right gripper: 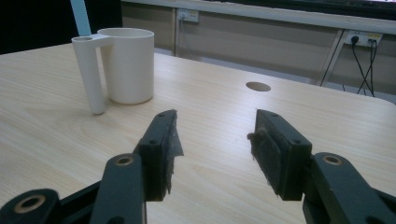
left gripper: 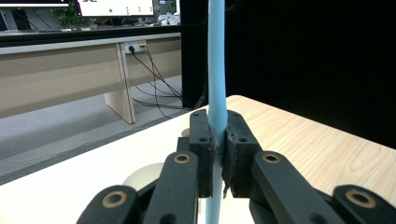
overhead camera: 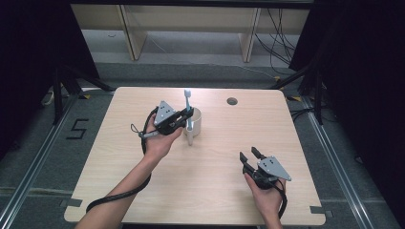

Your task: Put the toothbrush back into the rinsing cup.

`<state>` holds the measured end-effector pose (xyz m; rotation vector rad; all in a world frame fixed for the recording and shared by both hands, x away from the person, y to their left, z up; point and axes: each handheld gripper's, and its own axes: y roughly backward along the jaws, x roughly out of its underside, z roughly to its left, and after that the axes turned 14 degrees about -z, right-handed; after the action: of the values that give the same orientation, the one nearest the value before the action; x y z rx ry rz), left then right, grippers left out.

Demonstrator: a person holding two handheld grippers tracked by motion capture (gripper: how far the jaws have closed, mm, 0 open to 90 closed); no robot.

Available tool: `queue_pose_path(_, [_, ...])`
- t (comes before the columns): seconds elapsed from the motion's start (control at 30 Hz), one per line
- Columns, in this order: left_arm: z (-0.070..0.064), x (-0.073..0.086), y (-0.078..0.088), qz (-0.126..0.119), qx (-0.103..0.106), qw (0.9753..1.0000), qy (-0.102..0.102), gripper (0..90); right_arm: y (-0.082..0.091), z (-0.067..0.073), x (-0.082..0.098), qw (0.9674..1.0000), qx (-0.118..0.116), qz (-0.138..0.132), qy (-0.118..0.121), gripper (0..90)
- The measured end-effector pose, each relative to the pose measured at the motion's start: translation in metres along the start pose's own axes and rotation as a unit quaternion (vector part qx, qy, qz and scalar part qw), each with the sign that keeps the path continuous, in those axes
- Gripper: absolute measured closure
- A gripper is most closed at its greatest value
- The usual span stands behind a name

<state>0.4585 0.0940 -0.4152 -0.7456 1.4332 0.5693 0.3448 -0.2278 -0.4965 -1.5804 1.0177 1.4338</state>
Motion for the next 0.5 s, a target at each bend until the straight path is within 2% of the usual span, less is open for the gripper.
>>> queue_pose_path(0.1, [-0.0001, 0.0014, -0.0003, 0.0, 0.001, 1.0, -0.001, 83.3, 0.0, 0.0001, 0.0001, 1.0, 0.0, 0.001, -0.001, 50.4])
queue_pose_path(0.13, [-0.0002, 0.0018, -0.0003, 0.0, 0.0, 1.0, -0.001, 83.3, 0.0, 0.0017, 0.0005, 0.9999, -0.001, 0.004, -0.015, 50.4])
queue_pose_path(0.17, [-0.0003, 0.0026, -0.0003, 0.001, 0.0, 1.0, -0.001, 83.3, 0.0002, 0.0018, 0.0003, 0.9999, 0.0, 0.006, -0.015, 50.4])
queue_pose_path(0.2, [-0.0004, 0.003, -0.0002, 0.002, -0.001, 1.0, -0.001, 83.3, -0.0001, 0.0001, 0.0002, 1.0, 0.0, 0.0, -0.001, 50.4])
queue_pose_path(0.43, [0.0002, 0.0071, 0.0001, 0.004, -0.002, 1.0, -0.001, 83.3, -0.0001, -0.0002, 0.0001, 1.0, -0.001, 0.001, 0.003, 50.3])
queue_pose_path(0.47, [0.0005, 0.0075, 0.0003, 0.004, -0.002, 1.0, -0.001, 83.3, 0.0, 0.0001, 0.0001, 1.0, -0.001, 0.003, 0.0, 50.4])
queue_pose_path(0.5, [0.0008, 0.008, 0.0004, 0.005, -0.003, 1.0, -0.001, 83.2, 0.0011, 0.0034, 0.0001, 0.9997, 0.002, 0.011, -0.021, 50.3])
